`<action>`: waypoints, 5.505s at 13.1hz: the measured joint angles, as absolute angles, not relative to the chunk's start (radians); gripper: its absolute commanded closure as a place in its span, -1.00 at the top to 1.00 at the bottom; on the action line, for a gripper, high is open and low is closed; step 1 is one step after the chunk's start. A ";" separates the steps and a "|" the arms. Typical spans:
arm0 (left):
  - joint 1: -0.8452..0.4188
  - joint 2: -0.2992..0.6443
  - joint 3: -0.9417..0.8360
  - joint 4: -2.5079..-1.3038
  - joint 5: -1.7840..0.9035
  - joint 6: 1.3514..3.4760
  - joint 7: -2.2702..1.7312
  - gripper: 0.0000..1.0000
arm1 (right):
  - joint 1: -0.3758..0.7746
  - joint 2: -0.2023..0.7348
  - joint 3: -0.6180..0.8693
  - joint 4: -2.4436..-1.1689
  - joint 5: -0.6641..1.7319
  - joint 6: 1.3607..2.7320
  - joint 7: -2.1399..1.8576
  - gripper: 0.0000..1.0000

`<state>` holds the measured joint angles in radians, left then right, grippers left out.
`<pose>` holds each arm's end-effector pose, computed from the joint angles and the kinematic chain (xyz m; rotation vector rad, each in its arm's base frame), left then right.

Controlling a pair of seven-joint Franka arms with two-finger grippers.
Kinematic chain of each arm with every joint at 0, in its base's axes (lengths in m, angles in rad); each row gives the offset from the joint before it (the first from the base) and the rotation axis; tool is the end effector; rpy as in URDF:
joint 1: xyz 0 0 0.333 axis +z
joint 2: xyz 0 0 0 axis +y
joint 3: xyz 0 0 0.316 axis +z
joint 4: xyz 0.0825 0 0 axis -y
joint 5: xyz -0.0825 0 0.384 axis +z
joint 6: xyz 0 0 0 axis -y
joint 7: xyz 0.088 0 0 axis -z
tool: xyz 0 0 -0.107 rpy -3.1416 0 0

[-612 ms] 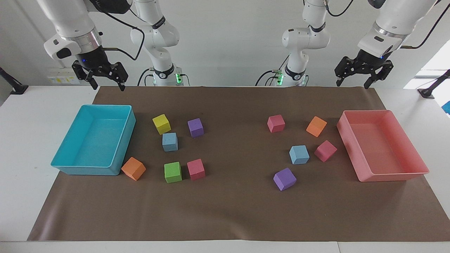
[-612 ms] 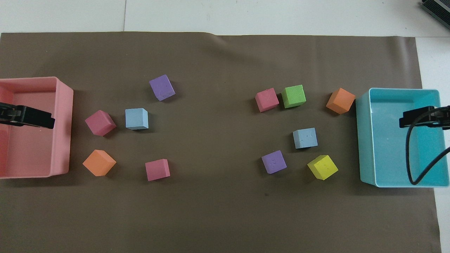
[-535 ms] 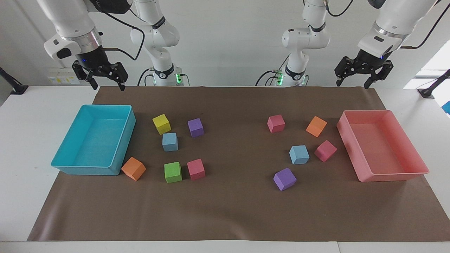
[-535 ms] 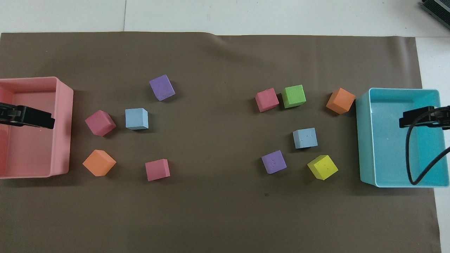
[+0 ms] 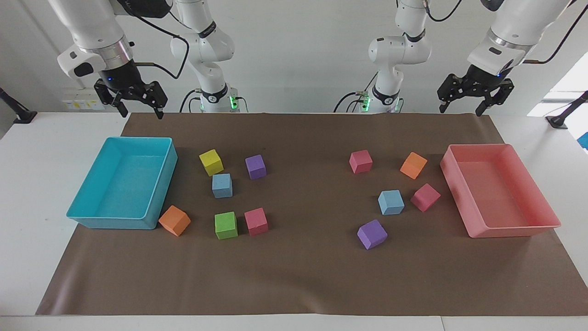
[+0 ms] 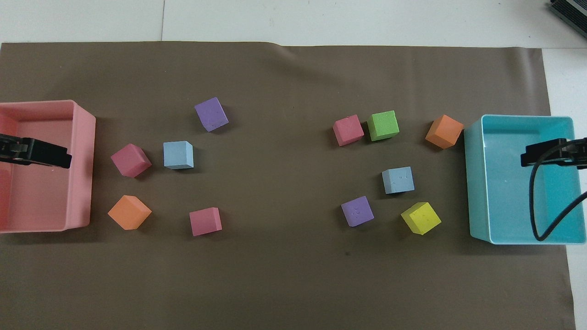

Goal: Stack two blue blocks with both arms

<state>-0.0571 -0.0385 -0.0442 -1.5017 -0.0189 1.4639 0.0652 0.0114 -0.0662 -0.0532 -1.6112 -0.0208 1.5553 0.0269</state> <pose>0.5283 -0.0565 0.6683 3.1134 -0.2629 0.0005 0.5317 -0.0255 0.6400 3.1223 -0.1078 0.0157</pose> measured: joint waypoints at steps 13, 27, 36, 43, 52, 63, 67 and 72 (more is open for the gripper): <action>-0.057 -0.039 -0.044 -1.502 -0.019 1.464 0.065 1.00 | 0.011 -0.066 -0.053 -1.611 -0.021 1.555 0.027 1.00; -0.057 -0.040 -0.044 -1.501 -0.019 1.467 0.065 1.00 | 0.011 -0.066 -0.053 -1.611 -0.021 1.555 0.027 1.00; -0.057 -0.040 -0.047 -1.501 -0.019 1.467 0.065 1.00 | 0.011 -0.067 -0.058 -1.613 -0.021 1.548 0.028 1.00; -0.057 -0.040 -0.051 -1.501 -0.020 1.467 0.065 1.00 | 0.010 -0.068 -0.064 -1.615 0.029 1.548 0.031 1.00; -0.057 -0.040 -0.053 -1.501 -0.020 1.476 0.065 1.00 | 0.016 -0.087 -0.085 -1.652 0.030 1.552 0.031 1.00; -0.057 -0.040 -0.053 -1.501 -0.020 1.477 0.065 1.00 | 0.152 0.060 -0.079 -1.823 0.030 1.866 0.086 1.00; -0.057 -0.040 -0.053 -1.501 -0.020 1.477 0.065 1.00 | 0.230 0.119 -0.078 -1.892 0.030 1.993 0.167 1.00; -0.057 -0.040 -0.054 -1.501 -0.020 1.477 0.065 1.00 | 0.247 0.139 -0.081 -1.987 0.030 2.076 0.126 1.00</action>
<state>-0.0572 -0.0398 -0.0539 -1.5013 -0.0203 1.4774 0.0653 0.2469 0.1389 -0.0805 -1.9874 0.0301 2.0763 0.1261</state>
